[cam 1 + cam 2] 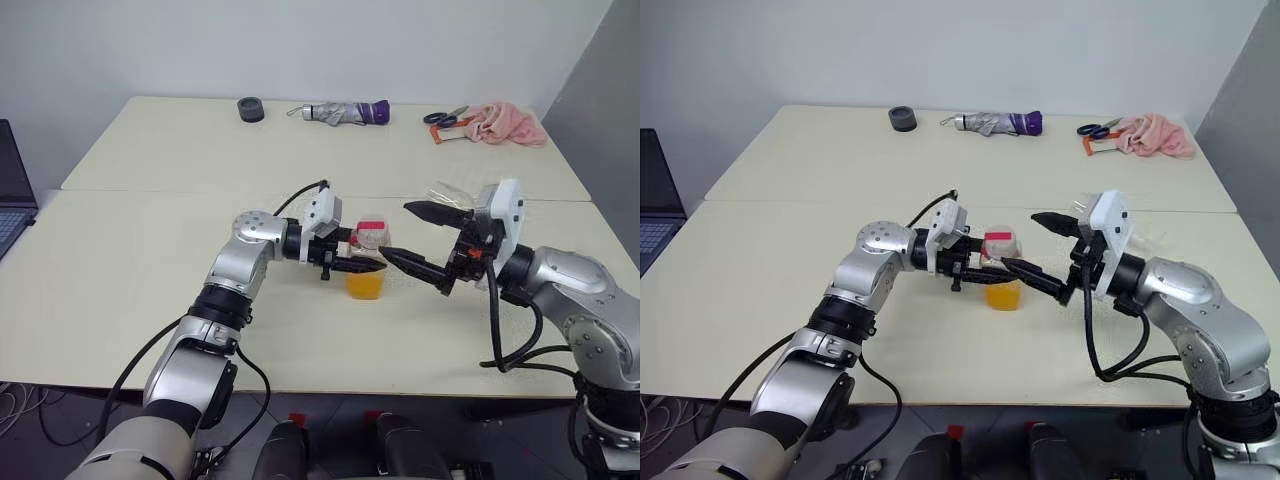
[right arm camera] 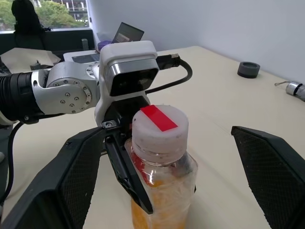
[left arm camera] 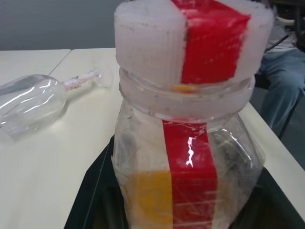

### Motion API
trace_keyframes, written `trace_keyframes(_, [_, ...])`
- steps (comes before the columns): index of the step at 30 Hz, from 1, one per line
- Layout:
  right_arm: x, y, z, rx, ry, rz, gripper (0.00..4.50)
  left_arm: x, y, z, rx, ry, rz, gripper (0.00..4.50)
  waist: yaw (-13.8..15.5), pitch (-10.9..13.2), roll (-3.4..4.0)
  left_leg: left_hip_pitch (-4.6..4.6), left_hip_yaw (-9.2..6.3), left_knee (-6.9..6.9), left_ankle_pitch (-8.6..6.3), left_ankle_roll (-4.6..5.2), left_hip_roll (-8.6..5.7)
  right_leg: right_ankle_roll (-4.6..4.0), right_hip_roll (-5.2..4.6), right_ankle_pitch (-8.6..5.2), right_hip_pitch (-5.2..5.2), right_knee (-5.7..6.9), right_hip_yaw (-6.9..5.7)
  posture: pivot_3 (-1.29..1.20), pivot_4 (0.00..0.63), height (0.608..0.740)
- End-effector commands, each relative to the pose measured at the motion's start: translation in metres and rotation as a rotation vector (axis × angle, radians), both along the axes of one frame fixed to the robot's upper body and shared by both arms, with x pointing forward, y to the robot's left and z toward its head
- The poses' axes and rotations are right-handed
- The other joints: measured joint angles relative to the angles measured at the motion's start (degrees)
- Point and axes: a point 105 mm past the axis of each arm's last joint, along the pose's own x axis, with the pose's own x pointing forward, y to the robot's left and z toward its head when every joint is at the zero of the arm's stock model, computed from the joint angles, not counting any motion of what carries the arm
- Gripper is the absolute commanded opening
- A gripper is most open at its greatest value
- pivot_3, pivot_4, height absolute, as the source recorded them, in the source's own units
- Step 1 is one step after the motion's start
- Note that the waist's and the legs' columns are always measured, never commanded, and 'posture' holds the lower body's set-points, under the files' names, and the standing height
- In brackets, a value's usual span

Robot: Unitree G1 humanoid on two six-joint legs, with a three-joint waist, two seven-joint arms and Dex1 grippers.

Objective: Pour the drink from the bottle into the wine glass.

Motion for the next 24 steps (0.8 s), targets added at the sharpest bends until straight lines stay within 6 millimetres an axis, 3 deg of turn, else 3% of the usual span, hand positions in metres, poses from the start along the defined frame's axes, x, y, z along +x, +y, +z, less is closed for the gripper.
trace_keyframes(1, [-0.002, 0.006, 0.008, 0.005, -0.024, 0.048, 4.5, -0.006, -0.002, 0.017, -0.046, -0.041, -0.041, 1.82, 0.0, 0.0, 0.0, 0.0, 0.01, 0.0, 0.0, 0.0, 0.0, 0.0, 0.0, 0.0, 0.0, 0.0, 0.01, 0.0, 0.15, 0.74])
trace_keyframes(17, [0.012, 0.029, 0.007, -0.03, -0.044, 0.084, 4.5, -0.006, -0.001, 0.009, -0.004, -0.067, -0.039, 1.82, 0.0, 0.0, 0.0, 0.0, 0.0, 0.0, 0.0, 0.0, 0.01, 0.0, 0.0, 0.0, 0.0, 0.0, -0.01, 0.0, 0.15, 0.74])
trace_keyframes(20, [0.013, 0.03, 0.007, -0.029, -0.041, 0.078, 3.92, -0.006, -0.001, 0.008, -0.002, -0.068, -0.038, 1.82, 0.0, 0.0, 0.0, 0.0, 0.0, 0.0, 0.0, 0.0, 0.01, 0.0, -0.01, 0.0, 0.0, 0.0, 0.0, 0.0, 0.15, 0.74])
trace_keyframes(24, [0.012, 0.032, 0.004, -0.04, -0.03, 0.088, 2.51, -0.006, -0.001, 0.008, -0.001, -0.069, -0.036, 1.82, 0.0, 0.0, 0.0, 0.0, 0.0, 0.0, 0.0, 0.0, 0.02, 0.0, -0.01, 0.0, 0.0, 0.0, -0.01, 0.0, 0.15, 0.74])
